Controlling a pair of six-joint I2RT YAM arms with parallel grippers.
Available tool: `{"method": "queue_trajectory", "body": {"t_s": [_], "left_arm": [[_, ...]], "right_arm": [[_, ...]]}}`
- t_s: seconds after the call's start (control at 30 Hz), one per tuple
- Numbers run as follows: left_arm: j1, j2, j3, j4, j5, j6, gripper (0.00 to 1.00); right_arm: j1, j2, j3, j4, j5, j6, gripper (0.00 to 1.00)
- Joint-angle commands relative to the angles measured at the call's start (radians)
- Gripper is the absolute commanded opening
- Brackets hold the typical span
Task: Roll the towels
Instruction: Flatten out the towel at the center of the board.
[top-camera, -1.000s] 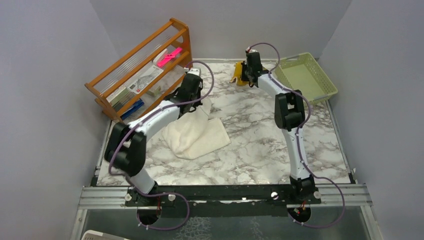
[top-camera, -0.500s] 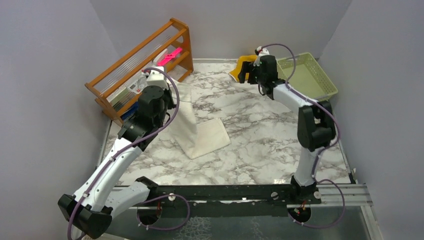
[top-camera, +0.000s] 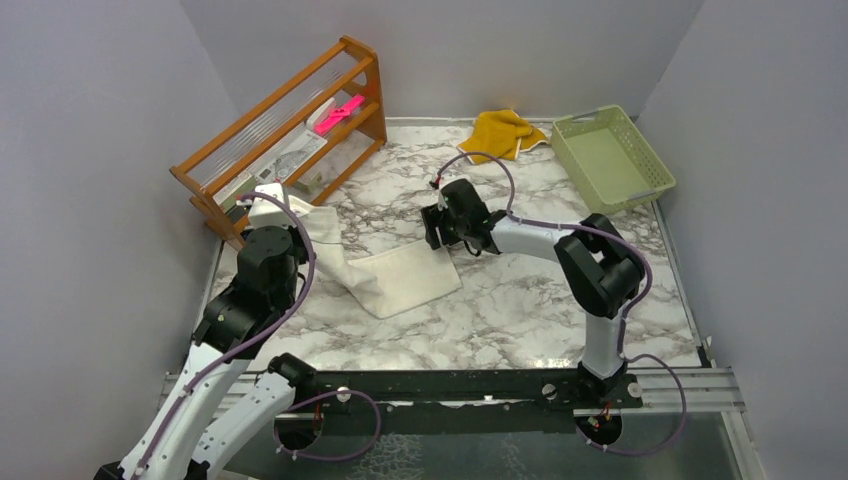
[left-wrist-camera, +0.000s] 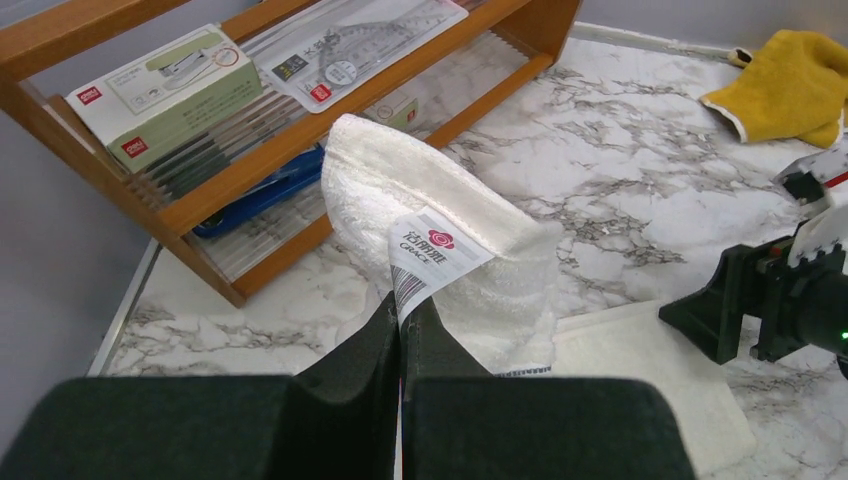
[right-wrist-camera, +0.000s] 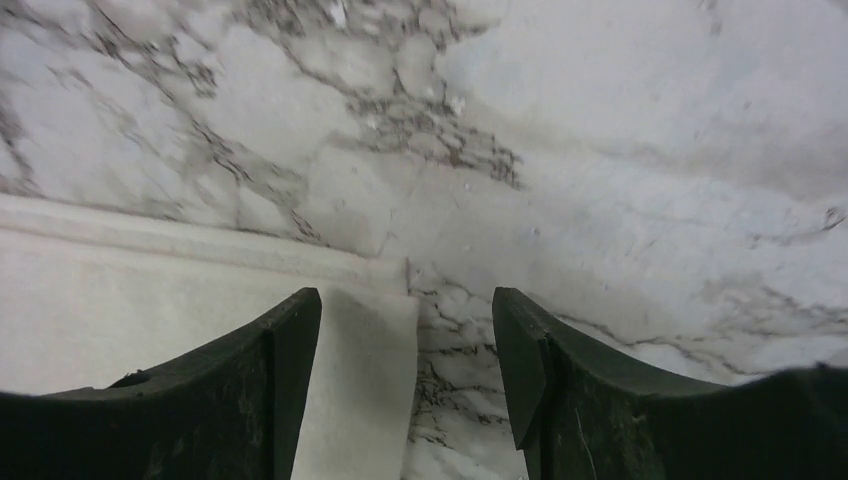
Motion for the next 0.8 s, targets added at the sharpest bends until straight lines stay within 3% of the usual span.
{"method": "queue_trajectory", "body": {"t_s": [0.0,0.2,0.27,0.33,0.37,0.5,0.63,0.77], "left_arm": [[0.000,-0.029,0.007,-0.071,-0.053,-0.024,0.00],[0.000,-0.033,0.003,-0.099,-0.052,-0.028,0.00],[0.000,-0.037,-0.005,-0.098,-0.056,-0.030,0.00],[0.000,-0.042,-0.011,-0.101,-0.064,-0.030,0.00],[0.000,-0.043,-0.012,-0.101,-0.066,-0.030,0.00],[0.000,-0.032,-0.005,-0.107,-0.112,-0.027,0.00],[0.000,0.040,0.037,-0.105,-0.261,-0.018,0.00],[0.001,0.165,0.173,-0.021,-0.284,0.080,0.00]], "right_arm": [[0.037,0.034,0.029,-0.086,0.119,0.002,0.63],[0.056,0.058,0.012,-0.102,0.119,-0.002,0.48],[0.063,0.067,0.012,-0.114,0.124,-0.006,0.34],[0.064,0.070,0.011,-0.122,0.129,0.001,0.10],[0.064,0.066,0.010,-0.125,0.132,0.004,0.02],[0.064,0.007,0.024,-0.153,0.213,-0.005,0.01],[0.018,-0.126,0.087,-0.185,0.354,-0.054,0.01],[-0.168,-0.304,0.160,-0.143,0.175,-0.007,0.01]]}}
